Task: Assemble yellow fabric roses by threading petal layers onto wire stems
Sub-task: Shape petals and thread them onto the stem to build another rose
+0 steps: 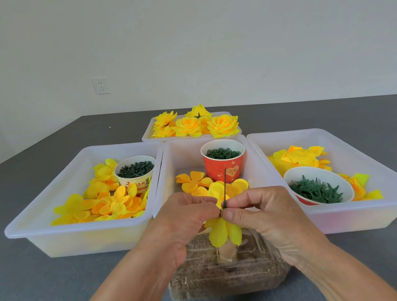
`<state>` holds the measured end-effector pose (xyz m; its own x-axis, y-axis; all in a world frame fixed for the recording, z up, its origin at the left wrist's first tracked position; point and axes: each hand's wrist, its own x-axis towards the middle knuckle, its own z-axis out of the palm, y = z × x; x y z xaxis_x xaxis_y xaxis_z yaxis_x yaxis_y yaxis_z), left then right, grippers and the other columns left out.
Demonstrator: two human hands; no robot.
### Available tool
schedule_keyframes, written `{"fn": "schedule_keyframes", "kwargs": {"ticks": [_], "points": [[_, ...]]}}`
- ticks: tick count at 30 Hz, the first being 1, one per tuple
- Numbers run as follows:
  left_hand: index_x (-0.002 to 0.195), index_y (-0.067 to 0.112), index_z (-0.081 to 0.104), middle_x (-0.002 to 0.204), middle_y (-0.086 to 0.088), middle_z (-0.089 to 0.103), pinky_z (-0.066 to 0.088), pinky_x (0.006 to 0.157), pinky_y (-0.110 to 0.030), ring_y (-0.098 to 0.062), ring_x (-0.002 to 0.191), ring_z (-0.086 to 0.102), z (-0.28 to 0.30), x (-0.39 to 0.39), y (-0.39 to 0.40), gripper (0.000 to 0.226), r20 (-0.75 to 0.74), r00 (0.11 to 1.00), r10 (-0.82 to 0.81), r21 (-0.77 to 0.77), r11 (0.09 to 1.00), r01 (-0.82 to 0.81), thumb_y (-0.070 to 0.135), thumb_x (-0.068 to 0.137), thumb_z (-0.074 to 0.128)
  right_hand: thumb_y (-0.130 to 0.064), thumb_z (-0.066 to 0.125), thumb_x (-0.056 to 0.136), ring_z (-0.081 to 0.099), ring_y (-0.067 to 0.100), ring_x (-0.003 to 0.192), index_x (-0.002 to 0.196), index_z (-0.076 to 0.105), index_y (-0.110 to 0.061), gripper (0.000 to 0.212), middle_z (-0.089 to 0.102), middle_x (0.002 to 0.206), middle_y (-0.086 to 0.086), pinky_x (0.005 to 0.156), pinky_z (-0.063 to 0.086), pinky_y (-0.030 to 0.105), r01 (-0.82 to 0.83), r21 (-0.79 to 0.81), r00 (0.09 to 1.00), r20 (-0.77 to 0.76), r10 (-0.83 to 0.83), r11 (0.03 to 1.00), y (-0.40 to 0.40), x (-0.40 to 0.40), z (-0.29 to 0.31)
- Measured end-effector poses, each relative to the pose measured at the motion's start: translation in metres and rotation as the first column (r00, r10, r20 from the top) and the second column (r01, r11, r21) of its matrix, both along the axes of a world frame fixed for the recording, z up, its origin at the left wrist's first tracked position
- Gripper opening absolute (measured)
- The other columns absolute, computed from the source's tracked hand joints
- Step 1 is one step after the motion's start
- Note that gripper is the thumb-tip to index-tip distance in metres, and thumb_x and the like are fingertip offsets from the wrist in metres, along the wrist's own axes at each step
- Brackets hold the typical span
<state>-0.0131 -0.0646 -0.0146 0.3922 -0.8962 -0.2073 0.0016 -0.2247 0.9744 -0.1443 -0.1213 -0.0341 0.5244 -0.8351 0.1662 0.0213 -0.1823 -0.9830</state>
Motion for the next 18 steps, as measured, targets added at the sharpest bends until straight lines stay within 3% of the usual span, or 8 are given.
{"fn": "schedule_keyframes", "kwargs": {"ticks": [4, 7, 10, 13, 15, 18], "points": [[0.082, 0.002, 0.066, 0.111, -0.01, 0.066, 0.046, 0.083, -0.032, -0.019, 0.094, 0.057, 0.0, 0.0021, -0.0009, 0.006, 0.028, 1.0, -0.004, -0.001, 1.0, 0.004, -0.001, 0.08, 0.062, -0.042, 0.078, 0.044, 0.069, 0.029, 0.084, 0.068, 0.077, -0.027, 0.028, 0.074, 0.078, 0.003, 0.08, 0.056, 0.047, 0.017, -0.015, 0.999, -0.029, -0.018, 1.0, 0.0017, -0.0005, 0.0], [0.082, 0.002, 0.065, 0.107, -0.01, 0.068, 0.043, 0.077, -0.029, -0.018, 0.092, 0.057, -0.0015, 0.0047, 0.0004, 0.002, -0.008, 1.0, 0.012, -0.005, 1.0, -0.012, 0.002, 0.08, 0.066, -0.02, 0.076, 0.068, 0.066, 0.013, 0.074, 0.066, 0.077, -0.025, 0.005, 0.073, 0.074, 0.001, 0.067, 0.055, 0.026, -0.038, 0.087, 0.999, -0.02, 0.04, 0.995, -0.0024, -0.0041, 0.0023], [0.082, 0.003, 0.069, 0.093, -0.007, 0.071, 0.043, 0.072, -0.026, -0.016, 0.089, 0.059, -0.0032, 0.0071, 0.0032, 0.005, -0.024, 0.999, 0.043, -0.045, 0.998, -0.044, 0.007, 0.08, 0.069, -0.01, 0.069, 0.08, 0.063, 0.0, 0.067, 0.063, 0.077, -0.023, 0.023, 0.072, 0.072, -0.004, 0.057, 0.047, 0.011, -0.028, 0.104, 0.999, -0.016, 0.029, 0.994, -0.0075, -0.0085, 0.0032], [0.075, 0.009, 0.072, 0.077, -0.005, 0.069, 0.045, 0.064, -0.016, -0.009, 0.072, 0.058, -0.0039, 0.0074, 0.0067, 0.005, 0.011, 0.999, 0.036, -0.186, 0.982, -0.033, 0.005, 0.077, 0.071, -0.005, 0.07, 0.078, 0.063, 0.003, 0.065, 0.063, 0.076, -0.02, 0.022, 0.072, 0.07, -0.001, 0.057, 0.047, 0.013, -0.044, 0.073, 0.999, 0.016, 0.043, 0.996, -0.0044, -0.0091, 0.0053], [0.071, 0.012, 0.074, 0.077, -0.007, 0.07, 0.05, 0.07, -0.018, -0.013, 0.075, 0.062, -0.0041, 0.0064, 0.0085, 0.008, 0.075, 0.997, -0.01, -0.267, 0.963, 0.03, 0.005, 0.073, 0.075, -0.005, 0.074, 0.073, 0.064, 0.005, 0.065, 0.063, 0.075, -0.019, 0.018, 0.071, 0.069, 0.0, 0.058, 0.048, 0.015, -0.036, 0.031, 0.999, 0.013, 0.036, 0.999, -0.0027, -0.0079, 0.005], [0.067, 0.018, 0.075, 0.086, -0.001, 0.071, 0.052, 0.086, -0.037, -0.015, 0.09, 0.065, -0.0042, 0.0037, 0.0081, 0.011, 0.223, 0.974, 0.031, -0.311, 0.95, 0.041, 0.009, 0.066, 0.081, -0.011, 0.08, 0.065, 0.063, 0.002, 0.063, 0.064, 0.073, -0.02, 0.011, 0.07, 0.065, -0.005, 0.058, 0.047, 0.014, 0.01, -0.026, 1.0, -0.007, -0.011, 1.0, -0.0036, -0.0063, 0.005]]}}
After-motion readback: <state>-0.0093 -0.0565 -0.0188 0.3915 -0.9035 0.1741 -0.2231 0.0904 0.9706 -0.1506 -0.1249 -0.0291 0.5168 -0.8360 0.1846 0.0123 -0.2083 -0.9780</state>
